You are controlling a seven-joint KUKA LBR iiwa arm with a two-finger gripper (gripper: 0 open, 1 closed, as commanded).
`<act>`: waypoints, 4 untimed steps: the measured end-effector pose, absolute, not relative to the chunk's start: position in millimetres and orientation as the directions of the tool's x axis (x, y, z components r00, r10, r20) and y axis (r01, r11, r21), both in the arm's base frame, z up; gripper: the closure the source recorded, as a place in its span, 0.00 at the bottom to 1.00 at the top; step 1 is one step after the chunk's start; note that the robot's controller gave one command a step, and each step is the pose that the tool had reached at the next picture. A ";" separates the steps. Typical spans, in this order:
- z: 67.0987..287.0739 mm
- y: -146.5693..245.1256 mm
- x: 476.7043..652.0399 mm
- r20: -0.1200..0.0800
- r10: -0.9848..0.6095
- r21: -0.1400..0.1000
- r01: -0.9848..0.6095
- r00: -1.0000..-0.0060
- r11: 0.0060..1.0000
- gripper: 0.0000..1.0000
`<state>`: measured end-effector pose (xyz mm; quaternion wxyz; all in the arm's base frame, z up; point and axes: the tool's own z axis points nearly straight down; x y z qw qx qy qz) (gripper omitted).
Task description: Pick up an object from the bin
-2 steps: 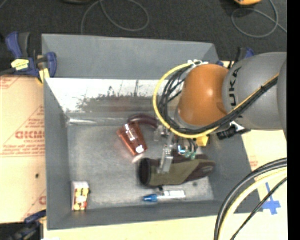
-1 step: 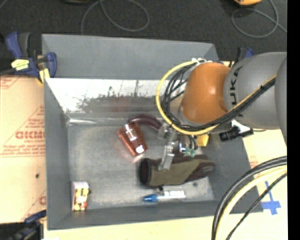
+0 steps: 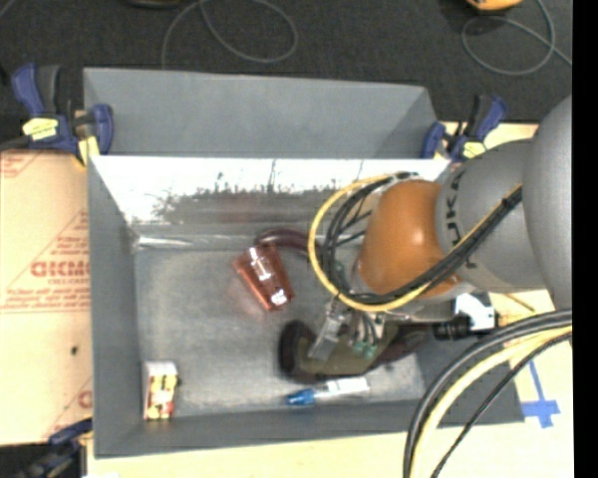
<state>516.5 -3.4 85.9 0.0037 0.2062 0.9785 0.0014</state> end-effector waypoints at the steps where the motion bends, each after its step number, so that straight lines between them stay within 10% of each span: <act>1: 85.9 -3.4 516.5 -0.007 0.404 0.005 0.404 -0.915 0.915 1.00; 4: 196.6 -4.2 529.3 -0.002 0.395 0.003 0.395 -0.919 0.919 1.00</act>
Offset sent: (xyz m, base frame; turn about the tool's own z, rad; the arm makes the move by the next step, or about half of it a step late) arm 0.0113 0.0089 0.0845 -0.0238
